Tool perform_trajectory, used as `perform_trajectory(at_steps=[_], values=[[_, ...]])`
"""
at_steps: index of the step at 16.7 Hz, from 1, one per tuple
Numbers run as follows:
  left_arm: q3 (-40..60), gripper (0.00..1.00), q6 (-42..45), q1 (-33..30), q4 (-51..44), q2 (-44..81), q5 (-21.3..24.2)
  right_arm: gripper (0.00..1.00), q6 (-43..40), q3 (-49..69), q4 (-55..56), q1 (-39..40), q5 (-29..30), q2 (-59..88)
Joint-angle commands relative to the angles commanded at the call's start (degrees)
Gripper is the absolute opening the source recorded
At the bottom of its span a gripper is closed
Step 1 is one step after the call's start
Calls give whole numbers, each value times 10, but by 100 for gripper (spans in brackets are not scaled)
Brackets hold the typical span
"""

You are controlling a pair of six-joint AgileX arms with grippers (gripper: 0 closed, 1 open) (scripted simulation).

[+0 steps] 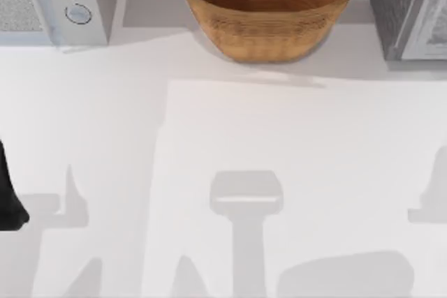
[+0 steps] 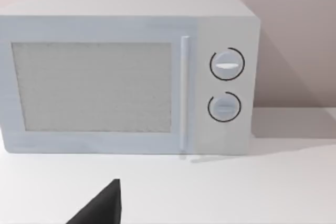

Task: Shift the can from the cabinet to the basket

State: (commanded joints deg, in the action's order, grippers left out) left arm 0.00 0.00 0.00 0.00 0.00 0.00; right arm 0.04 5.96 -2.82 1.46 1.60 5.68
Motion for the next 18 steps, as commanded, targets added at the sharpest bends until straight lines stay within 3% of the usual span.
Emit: perform_trajectory(at_steps=[3,10,14,18], values=[[0,100,0,0,0,0,0,0,0,-54,25,-13,-14,-51],[0,100,0,0,0,0,0,0,1,-57,29,-11,-14,-47],[0,100,0,0,0,0,0,0,2,24,60,17,12,37],[0,100,0,0,0,0,0,0,3,173,108,63,63,216]])
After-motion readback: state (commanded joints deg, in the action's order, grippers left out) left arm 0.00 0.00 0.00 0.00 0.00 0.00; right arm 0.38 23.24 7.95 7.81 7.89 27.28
